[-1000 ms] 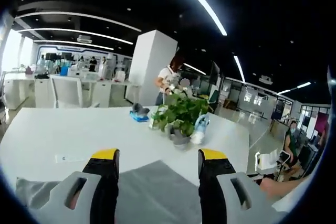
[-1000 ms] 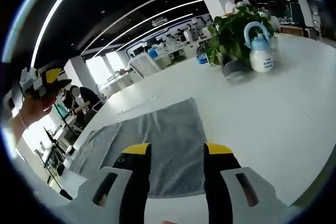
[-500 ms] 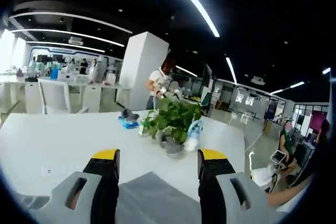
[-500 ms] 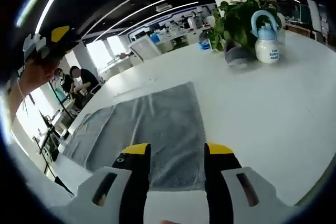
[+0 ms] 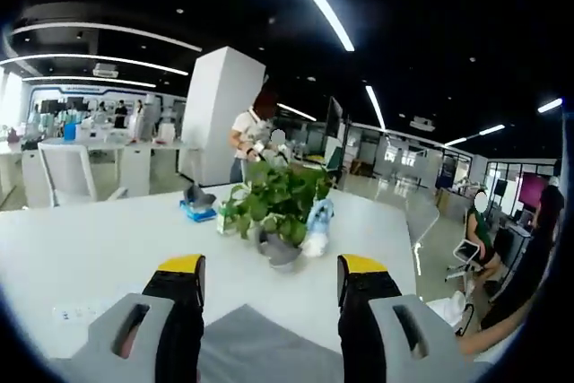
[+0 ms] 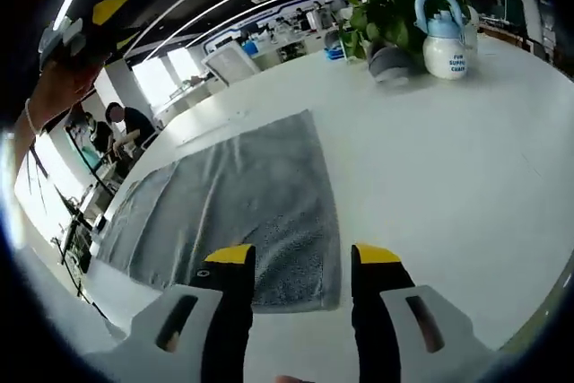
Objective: Fold the towel on the table until its edges align and the towel forms a compact rectangular stack.
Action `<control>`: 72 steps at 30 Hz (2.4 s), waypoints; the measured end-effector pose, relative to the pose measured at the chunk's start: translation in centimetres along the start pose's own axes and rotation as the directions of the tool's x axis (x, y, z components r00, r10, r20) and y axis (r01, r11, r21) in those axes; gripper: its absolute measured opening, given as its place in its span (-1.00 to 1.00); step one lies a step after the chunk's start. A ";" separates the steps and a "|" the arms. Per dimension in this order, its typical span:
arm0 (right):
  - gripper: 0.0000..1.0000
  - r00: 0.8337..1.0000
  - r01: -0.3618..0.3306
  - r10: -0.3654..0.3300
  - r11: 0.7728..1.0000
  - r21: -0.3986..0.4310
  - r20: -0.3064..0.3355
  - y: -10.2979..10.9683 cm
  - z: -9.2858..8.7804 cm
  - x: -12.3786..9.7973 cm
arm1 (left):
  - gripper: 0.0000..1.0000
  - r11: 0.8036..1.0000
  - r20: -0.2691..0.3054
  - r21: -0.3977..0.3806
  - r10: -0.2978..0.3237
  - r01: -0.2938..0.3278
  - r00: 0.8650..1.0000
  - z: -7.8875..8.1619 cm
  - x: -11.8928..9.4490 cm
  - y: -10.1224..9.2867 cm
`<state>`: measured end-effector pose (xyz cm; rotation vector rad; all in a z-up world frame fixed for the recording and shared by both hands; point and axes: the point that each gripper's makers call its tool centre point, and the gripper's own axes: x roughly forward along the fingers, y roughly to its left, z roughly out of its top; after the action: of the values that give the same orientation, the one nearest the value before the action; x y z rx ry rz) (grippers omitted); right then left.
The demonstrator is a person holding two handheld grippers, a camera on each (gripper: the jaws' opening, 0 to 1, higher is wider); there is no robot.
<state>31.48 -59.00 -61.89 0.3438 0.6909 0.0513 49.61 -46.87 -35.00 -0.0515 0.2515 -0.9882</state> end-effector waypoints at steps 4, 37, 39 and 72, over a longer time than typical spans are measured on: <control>-0.16 1.000 0.022 -0.021 1.000 0.016 -0.010 -0.3 -0.6 0.4 | 0.21 1.000 0.002 0.008 -0.014 0.014 1.000 0.2 1.3 0.3; -0.28 0.995 0.079 -0.077 0.997 0.028 -0.058 -1.1 -1.7 2.3 | 0.18 0.995 -0.136 -0.025 -0.098 0.096 0.986 -6.0 10.7 2.5; -0.31 0.995 0.077 -0.073 0.996 0.047 -0.074 -1.3 -2.1 2.2 | 0.18 0.995 -0.153 -0.025 -0.099 0.097 0.983 -6.8 11.3 2.5; -0.73 0.970 0.154 -0.168 0.984 -0.090 -0.175 -2.0 -3.0 2.0 | -0.02 0.997 -0.351 0.052 -0.036 0.058 0.936 -18.7 19.9 5.7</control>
<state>31.00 -59.68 -65.88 0.2108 0.8939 -0.0462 60.34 -58.94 -57.77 0.1784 0.5491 -1.0497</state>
